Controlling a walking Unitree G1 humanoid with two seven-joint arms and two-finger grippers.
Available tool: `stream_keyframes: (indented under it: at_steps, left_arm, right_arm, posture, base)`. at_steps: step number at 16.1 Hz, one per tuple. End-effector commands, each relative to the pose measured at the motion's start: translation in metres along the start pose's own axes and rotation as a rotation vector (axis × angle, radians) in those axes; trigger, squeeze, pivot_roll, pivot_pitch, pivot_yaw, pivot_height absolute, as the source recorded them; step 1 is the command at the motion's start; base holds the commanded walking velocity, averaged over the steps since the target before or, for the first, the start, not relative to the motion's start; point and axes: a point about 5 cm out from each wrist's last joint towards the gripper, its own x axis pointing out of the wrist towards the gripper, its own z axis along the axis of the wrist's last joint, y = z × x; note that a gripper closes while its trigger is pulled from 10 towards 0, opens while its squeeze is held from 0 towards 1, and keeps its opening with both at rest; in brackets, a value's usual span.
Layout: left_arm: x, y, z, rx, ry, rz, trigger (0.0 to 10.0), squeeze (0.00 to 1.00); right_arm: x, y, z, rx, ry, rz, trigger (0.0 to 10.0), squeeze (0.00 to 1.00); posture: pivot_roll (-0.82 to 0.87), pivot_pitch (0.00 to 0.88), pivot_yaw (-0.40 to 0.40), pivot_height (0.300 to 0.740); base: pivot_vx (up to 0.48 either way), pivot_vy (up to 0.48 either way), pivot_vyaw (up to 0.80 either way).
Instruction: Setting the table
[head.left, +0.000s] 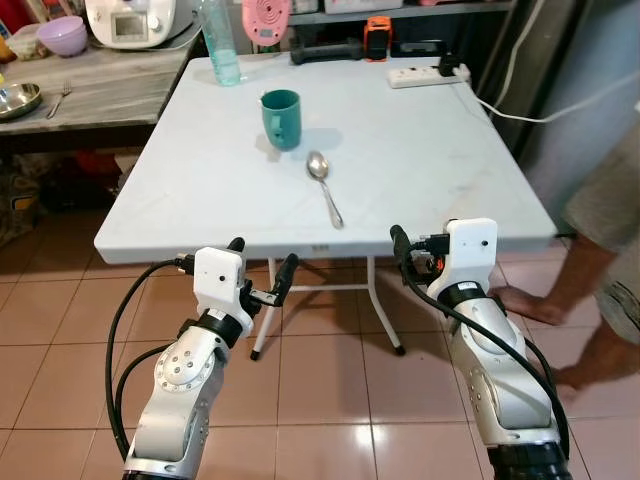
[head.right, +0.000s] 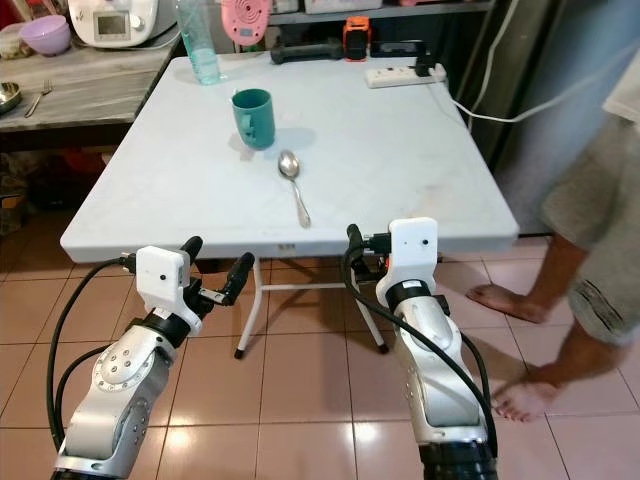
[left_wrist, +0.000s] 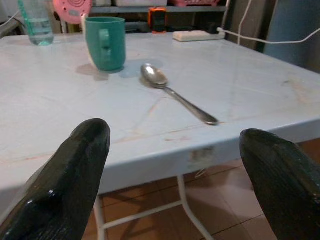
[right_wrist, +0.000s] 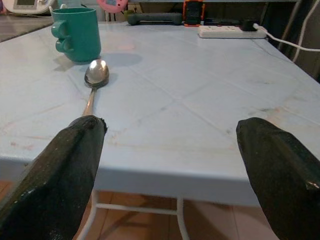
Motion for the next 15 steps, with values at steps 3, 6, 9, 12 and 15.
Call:
stream_keyframes:
  at_steps: [3, 6, 9, 12, 15]
  left_arm:
    - [-0.022, 0.019, -0.008, 0.036, 0.047, 0.058, 10.0, 0.0]
    - [-0.043, 0.033, -0.016, 0.072, 0.088, 0.106, 10.0, 0.0]
    - [-0.052, 0.038, -0.019, 0.091, 0.112, 0.145, 10.0, 0.0]
    - [-0.057, 0.041, -0.024, 0.095, 0.121, 0.17, 10.0, 0.0]
    - [-0.059, 0.047, -0.03, 0.09, 0.137, 0.194, 10.0, 0.0]
  right_arm:
    - [-0.017, -0.005, -0.004, -0.003, 0.006, -0.001, 10.0, 0.0]
    - [-0.033, -0.011, -0.012, -0.025, 0.029, -0.006, 10.0, 0.0]
    - [-0.039, -0.013, -0.014, -0.037, 0.043, -0.004, 10.0, 0.0]
    - [-0.041, -0.009, -0.012, -0.034, 0.043, 0.02, 10.0, 0.0]
    - [-0.04, -0.005, -0.01, -0.042, 0.035, 0.039, 10.0, 0.0]
  posture:
    - [-0.02, 0.104, 0.067, 0.74]
    - [-0.02, 0.107, 0.067, 0.74]
    - [-0.01, 0.113, 0.064, 0.74]
    - [-0.01, 0.12, 0.058, 0.74]
    - [-0.01, 0.122, 0.059, 0.74]
  base:
    - [0.48, 0.0, 0.0]
    - [0.466, 0.0, 0.0]
    - [0.435, 0.0, 0.23]
    - [0.388, 0.0, 0.6]
    - [0.0, 0.0, 0.0]
